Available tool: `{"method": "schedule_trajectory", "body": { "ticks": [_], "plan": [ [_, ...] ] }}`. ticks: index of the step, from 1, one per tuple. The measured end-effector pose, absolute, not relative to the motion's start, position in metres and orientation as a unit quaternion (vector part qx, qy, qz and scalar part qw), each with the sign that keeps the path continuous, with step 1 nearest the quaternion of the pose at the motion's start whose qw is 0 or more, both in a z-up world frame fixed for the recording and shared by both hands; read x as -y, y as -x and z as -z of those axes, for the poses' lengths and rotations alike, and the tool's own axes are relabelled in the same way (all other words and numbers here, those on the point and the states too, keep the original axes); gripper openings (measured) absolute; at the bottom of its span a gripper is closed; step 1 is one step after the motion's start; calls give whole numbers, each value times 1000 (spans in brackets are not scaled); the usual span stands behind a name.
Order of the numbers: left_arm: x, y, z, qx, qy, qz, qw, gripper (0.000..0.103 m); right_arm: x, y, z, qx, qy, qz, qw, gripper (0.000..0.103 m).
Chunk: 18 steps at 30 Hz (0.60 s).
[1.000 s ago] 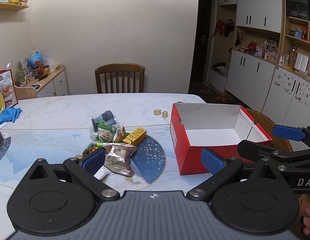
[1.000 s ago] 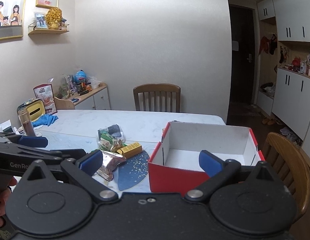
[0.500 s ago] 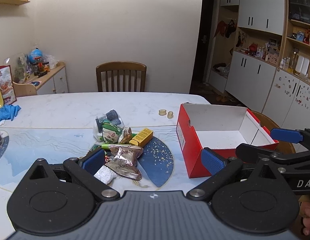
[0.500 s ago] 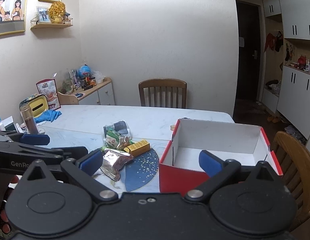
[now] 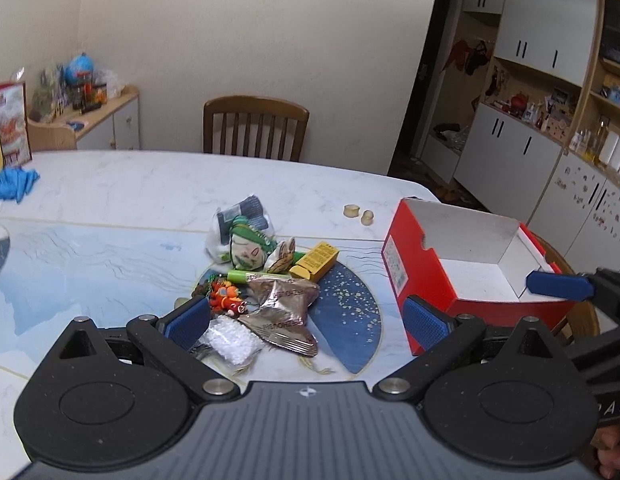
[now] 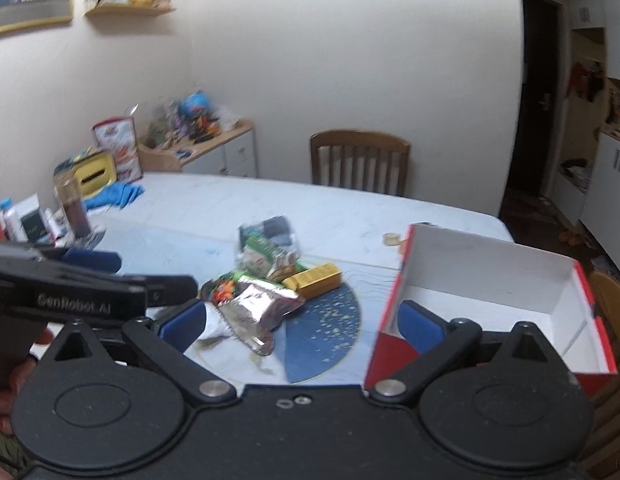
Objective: Organize objects
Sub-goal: 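Move both tools toward the pile of items on the table, then grasp the black bag with the left tool while the right tool grasps the silver foil bag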
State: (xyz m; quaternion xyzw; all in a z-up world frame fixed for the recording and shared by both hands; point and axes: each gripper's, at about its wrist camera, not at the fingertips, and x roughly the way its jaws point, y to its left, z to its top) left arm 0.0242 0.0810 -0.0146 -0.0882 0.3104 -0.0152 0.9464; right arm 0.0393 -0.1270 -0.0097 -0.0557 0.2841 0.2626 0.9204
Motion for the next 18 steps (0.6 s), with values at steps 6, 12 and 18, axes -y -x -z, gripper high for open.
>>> {"method": "schedule_trajectory", "body": {
  "ticks": [6, 12, 18],
  "plan": [
    [-114, -38, 35, -327, 69, 11, 942, 103, 106, -57, 19, -312, 52, -270, 909, 101],
    [-142, -57, 66, -369, 60, 1, 927, 103, 92, -79, 30, -335, 51, -265, 903, 101],
    [-168, -78, 93, -398, 61, -33, 915, 103, 74, -100, 43, -345, 60, -257, 901, 99]
  ]
}}
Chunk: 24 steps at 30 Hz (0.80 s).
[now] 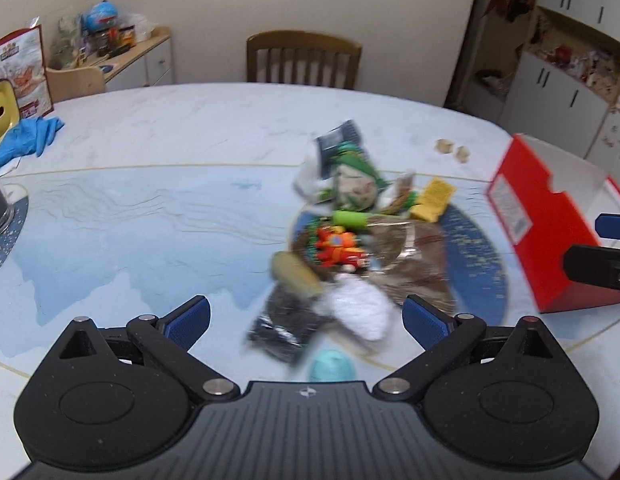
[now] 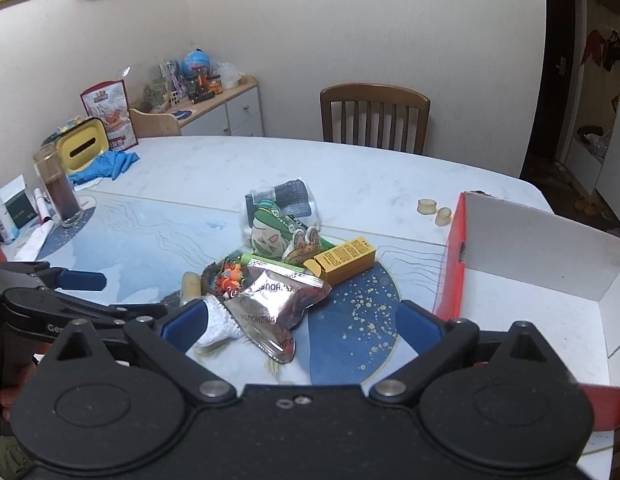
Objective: Organize objects
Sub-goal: 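Grasp the black bag with the left tool while the right tool grasps the silver foil bag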
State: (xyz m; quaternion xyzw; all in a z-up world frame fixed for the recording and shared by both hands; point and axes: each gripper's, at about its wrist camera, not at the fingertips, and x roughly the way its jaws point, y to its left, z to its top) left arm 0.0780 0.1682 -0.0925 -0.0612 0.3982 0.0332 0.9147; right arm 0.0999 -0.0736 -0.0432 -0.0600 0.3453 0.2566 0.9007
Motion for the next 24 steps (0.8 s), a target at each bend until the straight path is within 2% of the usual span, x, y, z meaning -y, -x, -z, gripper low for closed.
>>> {"method": "schedule_trajectory", "body": {
  "ticks": [16, 24],
  "plan": [
    [-202, -101, 138, -437, 43, -4, 899, 102, 6, -123, 91, -387, 111, -278, 872, 86],
    [-200, -107, 143, -436, 39, 23, 899, 89, -1, -155, 103, -424, 55, -237, 872, 81]
  ]
}}
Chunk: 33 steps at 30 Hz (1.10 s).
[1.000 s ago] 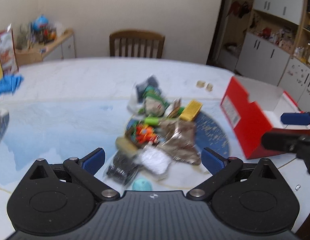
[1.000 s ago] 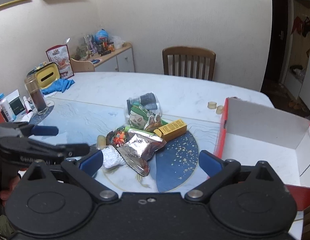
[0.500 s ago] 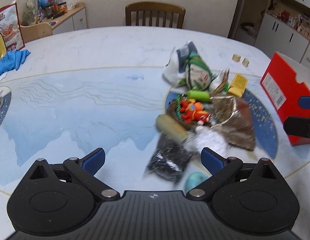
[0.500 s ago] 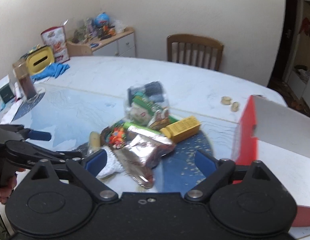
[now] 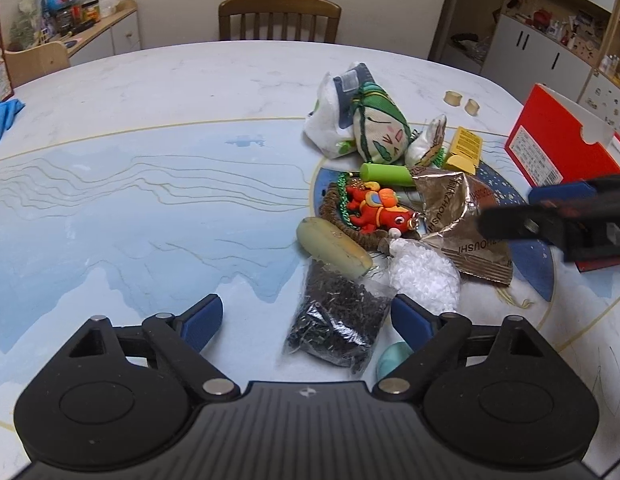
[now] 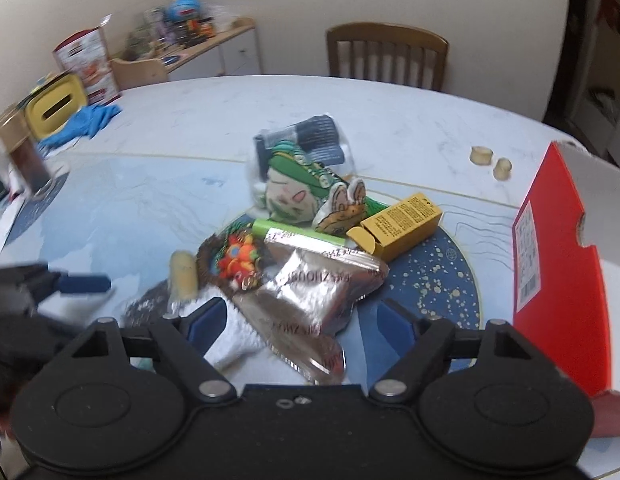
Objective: Organize objects
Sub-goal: 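Grasp the black bag with the left tool while the right tool grasps the silver foil bag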
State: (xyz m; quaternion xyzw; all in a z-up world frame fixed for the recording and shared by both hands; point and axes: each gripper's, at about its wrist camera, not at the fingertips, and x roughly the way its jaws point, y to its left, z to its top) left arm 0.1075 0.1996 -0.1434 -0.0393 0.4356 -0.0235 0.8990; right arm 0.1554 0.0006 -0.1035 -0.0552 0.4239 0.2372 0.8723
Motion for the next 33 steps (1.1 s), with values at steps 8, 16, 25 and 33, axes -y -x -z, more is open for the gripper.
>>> {"method": "schedule_trajectory", "body": {
  "ticks": [8, 16, 25, 33],
  "plan": [
    [-194, -107, 145, -431, 28, 44, 901, 70, -13, -182, 114, -470, 12, -176, 865, 79],
    [-190, -109, 144, -429, 24, 58, 901, 53, -17, -192, 119, -501, -9, -146, 853, 62],
    [-193, -110, 141, -434, 38, 66, 898, 40, -18, -191, 111, -503, -2, -139, 853, 39],
    [-199, -108, 127, -437, 51, 66, 896, 38, -8, -182, 94, -495, -5, -136, 858, 37]
  ]
}}
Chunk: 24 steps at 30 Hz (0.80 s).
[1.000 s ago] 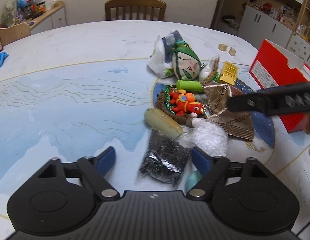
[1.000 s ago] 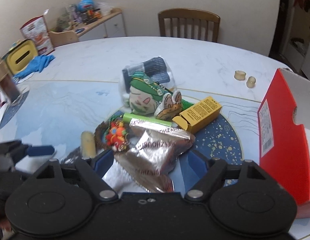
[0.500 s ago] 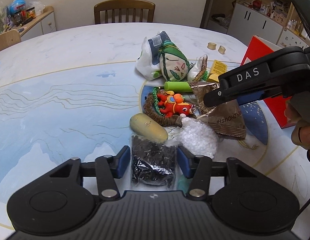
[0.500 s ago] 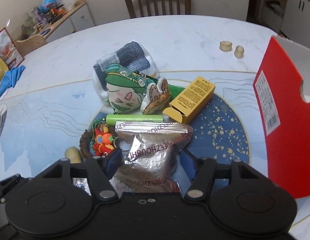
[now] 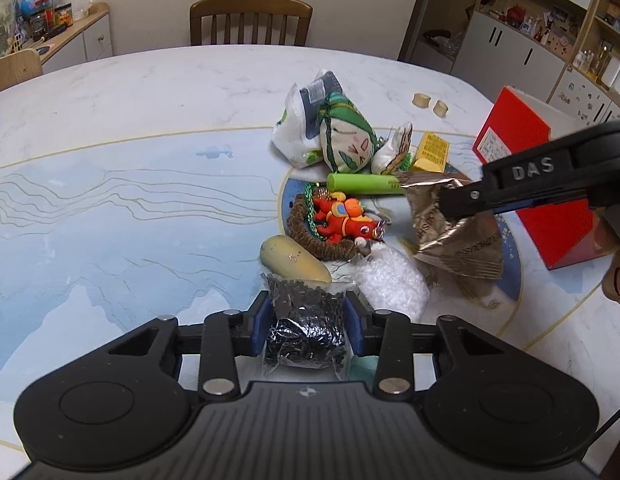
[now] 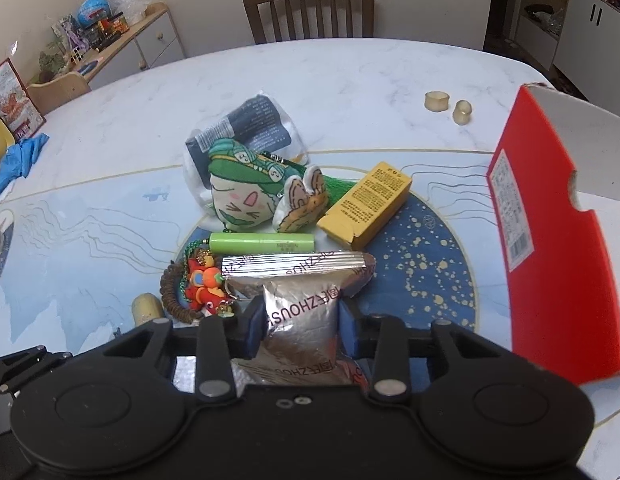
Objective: Organize objects
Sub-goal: 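Grasp the black bag with the left tool while the right tool grasps the silver foil bag, then carry both bags over the red box and lower them inside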
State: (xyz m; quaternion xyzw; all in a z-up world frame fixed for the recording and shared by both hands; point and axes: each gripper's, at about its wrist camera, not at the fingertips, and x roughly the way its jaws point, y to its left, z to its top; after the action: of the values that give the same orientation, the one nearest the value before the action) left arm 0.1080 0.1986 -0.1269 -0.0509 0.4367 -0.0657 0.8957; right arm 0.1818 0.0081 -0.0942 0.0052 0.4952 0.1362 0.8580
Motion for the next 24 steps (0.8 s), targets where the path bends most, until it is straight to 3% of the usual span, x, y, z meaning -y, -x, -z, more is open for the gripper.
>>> {"method": "schedule_trajectory", "body": {
  "ticks": [13, 24],
  "plan": [
    [-186, -99, 79, -417, 75, 88, 901, 38, 38, -164, 28, -470, -32, -155, 869, 37],
    [-117, -113, 38, -407, 65, 100, 906, 38, 125, -173, -11, -453, -39, -166, 875, 37]
  ]
}}
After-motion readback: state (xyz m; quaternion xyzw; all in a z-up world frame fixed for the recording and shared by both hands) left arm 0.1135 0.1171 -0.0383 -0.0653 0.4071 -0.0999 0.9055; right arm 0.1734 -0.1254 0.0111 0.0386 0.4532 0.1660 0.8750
